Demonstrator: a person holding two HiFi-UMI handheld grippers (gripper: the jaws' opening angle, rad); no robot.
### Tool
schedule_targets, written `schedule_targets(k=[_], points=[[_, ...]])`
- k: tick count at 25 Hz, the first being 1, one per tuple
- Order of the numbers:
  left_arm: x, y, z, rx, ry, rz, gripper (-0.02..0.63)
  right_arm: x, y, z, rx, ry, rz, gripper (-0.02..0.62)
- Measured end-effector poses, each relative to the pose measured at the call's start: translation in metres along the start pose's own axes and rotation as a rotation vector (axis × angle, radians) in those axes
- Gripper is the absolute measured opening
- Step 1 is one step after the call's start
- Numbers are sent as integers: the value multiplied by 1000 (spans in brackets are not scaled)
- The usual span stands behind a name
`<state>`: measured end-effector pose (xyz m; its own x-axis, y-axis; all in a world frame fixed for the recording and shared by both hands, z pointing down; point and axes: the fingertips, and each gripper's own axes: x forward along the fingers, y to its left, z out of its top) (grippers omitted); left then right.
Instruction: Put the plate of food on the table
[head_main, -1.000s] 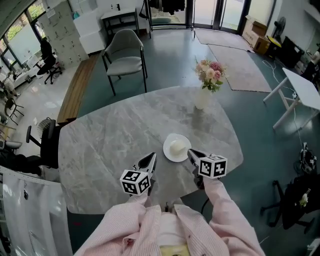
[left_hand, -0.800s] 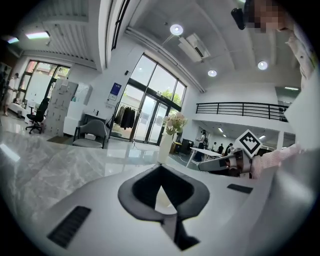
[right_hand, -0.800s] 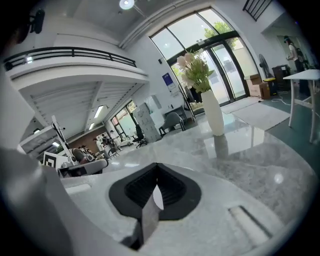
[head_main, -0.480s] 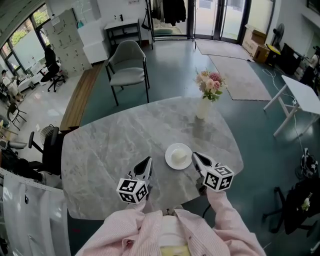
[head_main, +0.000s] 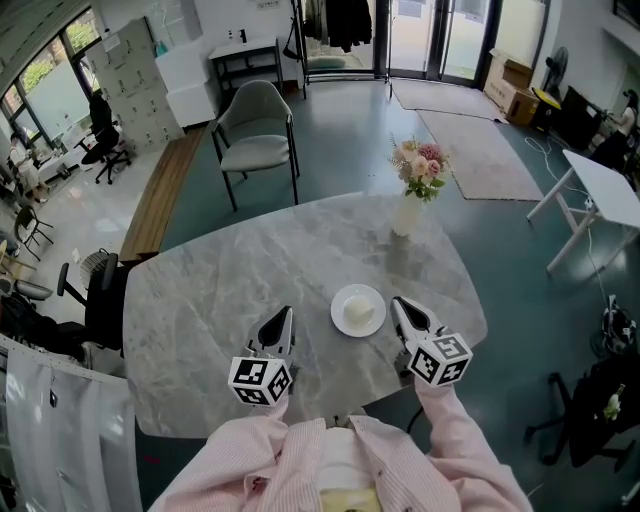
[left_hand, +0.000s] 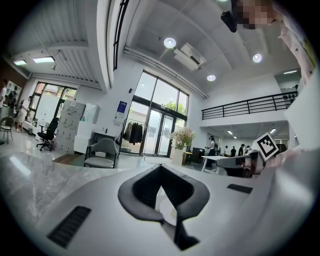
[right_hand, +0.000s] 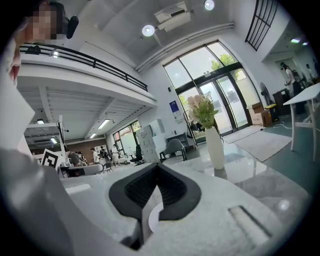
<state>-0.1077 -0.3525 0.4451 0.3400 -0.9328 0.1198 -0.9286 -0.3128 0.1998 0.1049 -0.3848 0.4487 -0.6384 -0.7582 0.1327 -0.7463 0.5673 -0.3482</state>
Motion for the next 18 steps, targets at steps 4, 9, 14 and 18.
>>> schedule_targets(k=[4, 9, 14, 18], points=[[0, 1, 0, 5, -1, 4, -5, -1, -1, 2, -5, -11, -10, 5], [-1, 2, 1, 7, -2, 7, -5, -4, -4, 3, 1, -19, -25, 5], [0, 4, -1, 8, 2, 10, -5, -4, -7, 3, 1, -22, -39, 5], [2, 5, -3, 8, 5, 12, -5, -3, -12, 1, 6, -20, -46, 5]])
